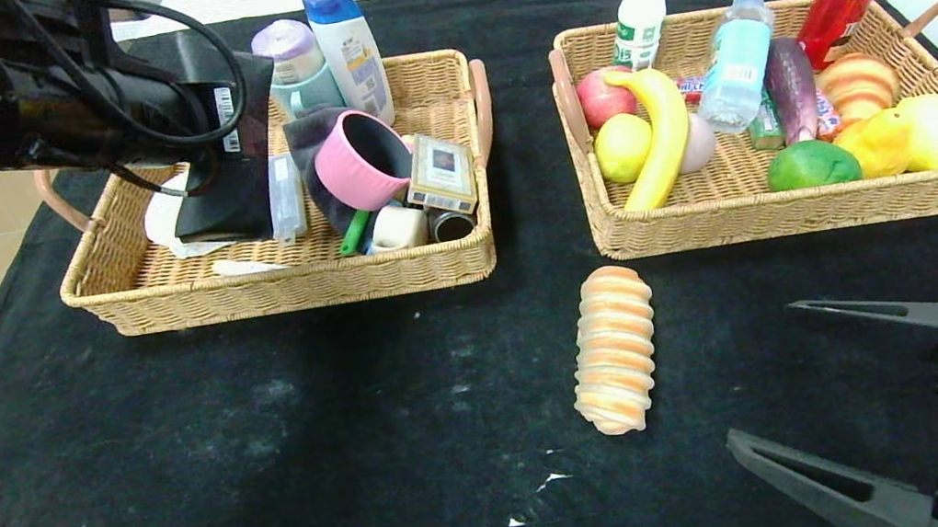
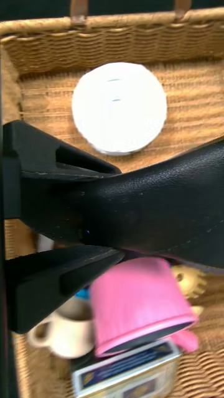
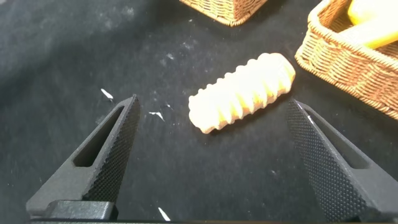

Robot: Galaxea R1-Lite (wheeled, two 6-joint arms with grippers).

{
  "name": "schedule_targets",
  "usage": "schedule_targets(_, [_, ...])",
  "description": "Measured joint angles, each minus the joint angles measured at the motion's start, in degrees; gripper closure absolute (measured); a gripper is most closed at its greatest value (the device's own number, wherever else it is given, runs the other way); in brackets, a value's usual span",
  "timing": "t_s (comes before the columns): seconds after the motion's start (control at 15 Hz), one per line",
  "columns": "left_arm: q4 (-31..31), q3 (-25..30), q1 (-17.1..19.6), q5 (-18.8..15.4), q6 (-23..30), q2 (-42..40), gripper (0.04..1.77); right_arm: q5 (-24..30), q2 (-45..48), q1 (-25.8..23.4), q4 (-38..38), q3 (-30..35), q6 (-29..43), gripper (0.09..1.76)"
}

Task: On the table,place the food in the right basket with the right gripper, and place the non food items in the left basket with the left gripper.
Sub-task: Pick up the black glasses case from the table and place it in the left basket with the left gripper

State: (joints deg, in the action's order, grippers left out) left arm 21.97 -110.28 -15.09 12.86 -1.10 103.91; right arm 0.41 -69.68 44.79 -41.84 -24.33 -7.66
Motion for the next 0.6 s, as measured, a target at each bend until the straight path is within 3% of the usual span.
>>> schedule_targets(0.6, [-2.05, -0.23, 0.63, 0.91, -0.5, 2.27, 1.16, 0.0, 0.56, 0.0, 0.0, -0.11, -0.02, 0.14])
